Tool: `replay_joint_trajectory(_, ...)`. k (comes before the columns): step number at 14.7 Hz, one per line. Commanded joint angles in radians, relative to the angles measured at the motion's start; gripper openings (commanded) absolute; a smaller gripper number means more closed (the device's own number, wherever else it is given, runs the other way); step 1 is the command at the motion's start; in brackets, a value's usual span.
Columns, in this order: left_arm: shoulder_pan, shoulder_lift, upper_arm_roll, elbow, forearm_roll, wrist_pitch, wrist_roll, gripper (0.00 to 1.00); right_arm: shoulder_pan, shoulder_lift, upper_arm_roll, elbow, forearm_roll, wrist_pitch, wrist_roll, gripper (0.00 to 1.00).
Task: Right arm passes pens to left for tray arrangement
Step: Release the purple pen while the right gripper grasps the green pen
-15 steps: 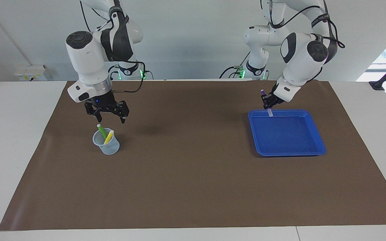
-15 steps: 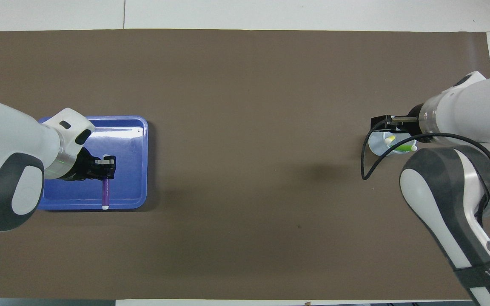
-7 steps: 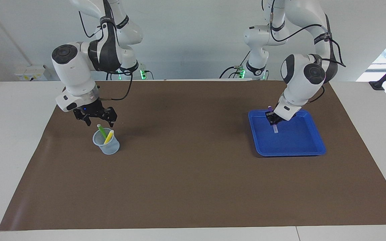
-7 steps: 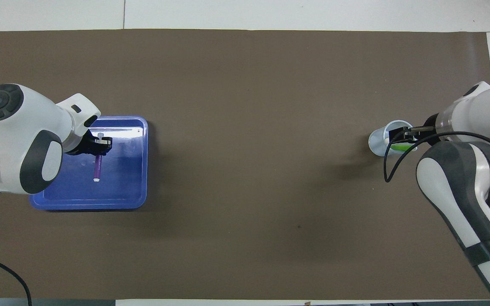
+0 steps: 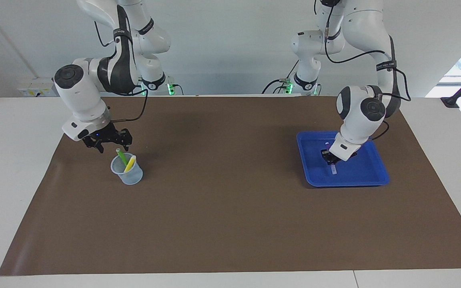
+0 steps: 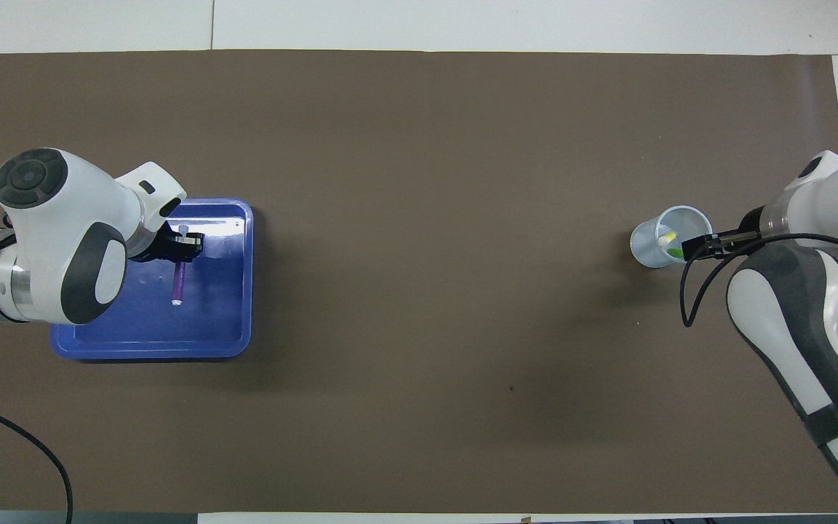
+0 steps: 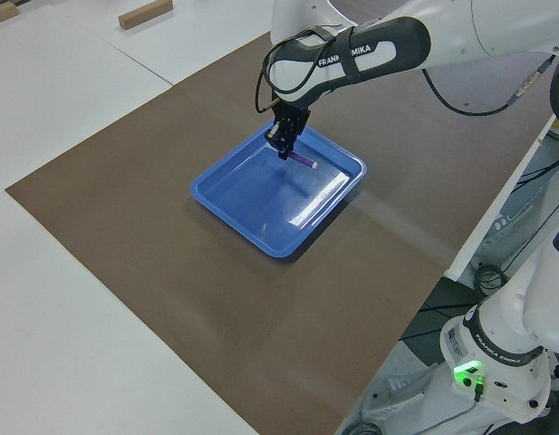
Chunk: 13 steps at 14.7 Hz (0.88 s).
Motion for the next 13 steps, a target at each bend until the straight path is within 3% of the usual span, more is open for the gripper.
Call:
replay_joint_trajectory(1,0.002,-0.007,-0.001,-0.042,0.020,0.059,0.000,0.00,-0.007,-0.021,0.005,-0.035,-0.009,0.039,-0.021,0.82)
replay_joint_trajectory(4,0.002,-0.010,-0.001,-0.047,0.020,0.061,0.000,0.00,-0.006,-0.021,0.006,-0.035,-0.002,0.060,-0.036,0.63)
replay_joint_trajectory(6,0.002,-0.013,-0.001,-0.057,0.020,0.063,0.005,0.05,-0.006,-0.021,0.006,-0.036,0.000,0.060,-0.051,0.43)
replay_joint_trajectory(7,0.002,-0.015,-0.001,-0.065,0.020,0.067,0.005,0.53,-0.006,-0.021,0.006,-0.038,0.000,0.060,-0.051,0.34)
replay_joint_trajectory(8,0.004,-0.015,-0.001,-0.066,0.020,0.067,0.003,0.84,-0.003,-0.021,0.006,-0.038,0.000,0.060,-0.051,0.30)
replay_joint_trajectory(13,0.005,-0.016,-0.001,-0.068,0.020,0.067,0.000,0.84,0.004,-0.027,0.006,-0.052,0.044,0.062,-0.051,0.30)
